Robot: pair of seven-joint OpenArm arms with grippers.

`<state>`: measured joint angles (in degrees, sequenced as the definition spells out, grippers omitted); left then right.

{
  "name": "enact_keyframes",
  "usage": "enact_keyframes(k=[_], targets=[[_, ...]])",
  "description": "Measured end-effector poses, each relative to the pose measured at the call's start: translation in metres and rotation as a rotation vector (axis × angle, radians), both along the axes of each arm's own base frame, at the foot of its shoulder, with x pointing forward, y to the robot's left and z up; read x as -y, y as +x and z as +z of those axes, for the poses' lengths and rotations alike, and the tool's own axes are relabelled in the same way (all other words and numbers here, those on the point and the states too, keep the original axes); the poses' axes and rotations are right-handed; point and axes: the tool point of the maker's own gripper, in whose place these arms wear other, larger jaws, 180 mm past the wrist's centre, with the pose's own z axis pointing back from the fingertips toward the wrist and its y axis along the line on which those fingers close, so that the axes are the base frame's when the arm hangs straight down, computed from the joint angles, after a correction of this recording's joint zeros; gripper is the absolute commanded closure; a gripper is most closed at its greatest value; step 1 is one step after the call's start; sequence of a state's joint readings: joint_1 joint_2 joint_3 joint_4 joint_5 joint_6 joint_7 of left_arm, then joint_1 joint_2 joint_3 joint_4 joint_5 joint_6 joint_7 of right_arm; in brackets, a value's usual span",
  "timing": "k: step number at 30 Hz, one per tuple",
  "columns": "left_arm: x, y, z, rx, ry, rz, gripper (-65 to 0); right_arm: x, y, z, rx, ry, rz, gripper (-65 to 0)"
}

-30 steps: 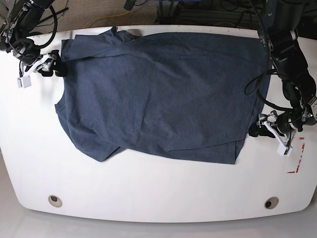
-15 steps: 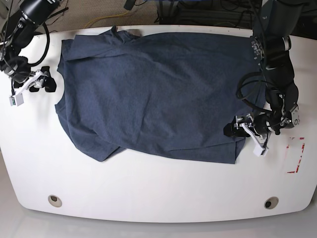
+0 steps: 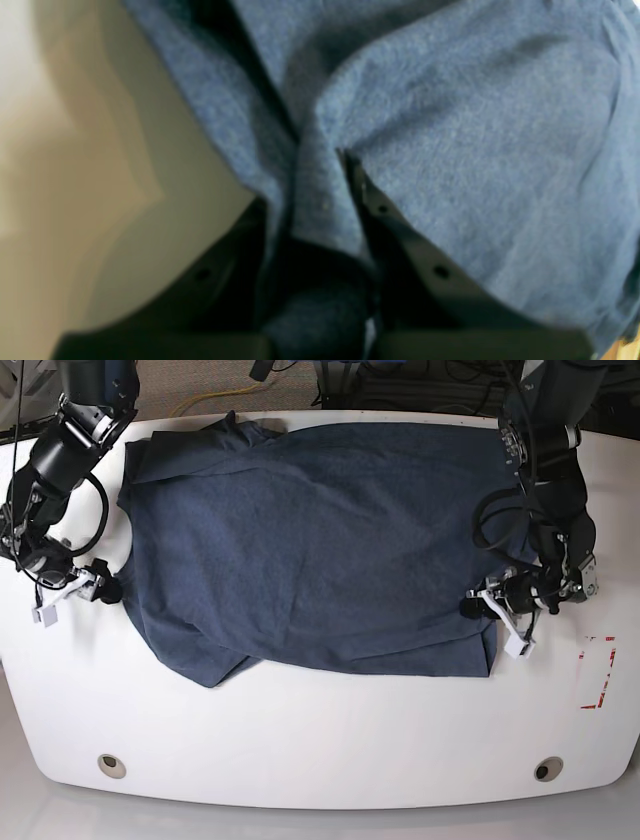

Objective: Fold the T-shirt properly
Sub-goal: 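Release the left gripper and move it along the shirt side to grasp, then move the right gripper along the shirt side and grasp the fabric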

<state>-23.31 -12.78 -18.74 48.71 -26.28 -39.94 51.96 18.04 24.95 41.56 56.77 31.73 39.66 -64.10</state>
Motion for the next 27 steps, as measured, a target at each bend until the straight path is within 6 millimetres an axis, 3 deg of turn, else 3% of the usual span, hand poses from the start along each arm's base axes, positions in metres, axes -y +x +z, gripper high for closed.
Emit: enact_keyframes(k=[7, 12, 18, 24, 27], targets=[[-0.034, -0.024, 0.003, 0.013, 0.132, -0.010, -1.0, -0.027, 0.017, -0.026, 0.037, 0.081, -0.003, -46.0], [-0.040, -0.032, 0.003, 0.004, 0.170, -0.023, -1.1, -0.038, 0.030, -0.029, 0.086, 0.112, -0.011, -46.0], [-0.040, -0.035, 0.002, 0.005, 0.164, -0.021, -1.1, -0.080, 0.046, -0.031, 0.121, 0.175, 0.034, -45.3], [-0.041, -0.035, 0.001, 0.003, 0.166, -0.020, -1.1, -0.098, 0.055, -0.032, 0.149, 0.198, 0.023, -27.9], [-0.041, -0.036, 0.001, 0.002, 0.166, -0.020, -1.1, -0.098, 0.055, -0.034, 0.147, 0.199, 0.012, -23.6]])
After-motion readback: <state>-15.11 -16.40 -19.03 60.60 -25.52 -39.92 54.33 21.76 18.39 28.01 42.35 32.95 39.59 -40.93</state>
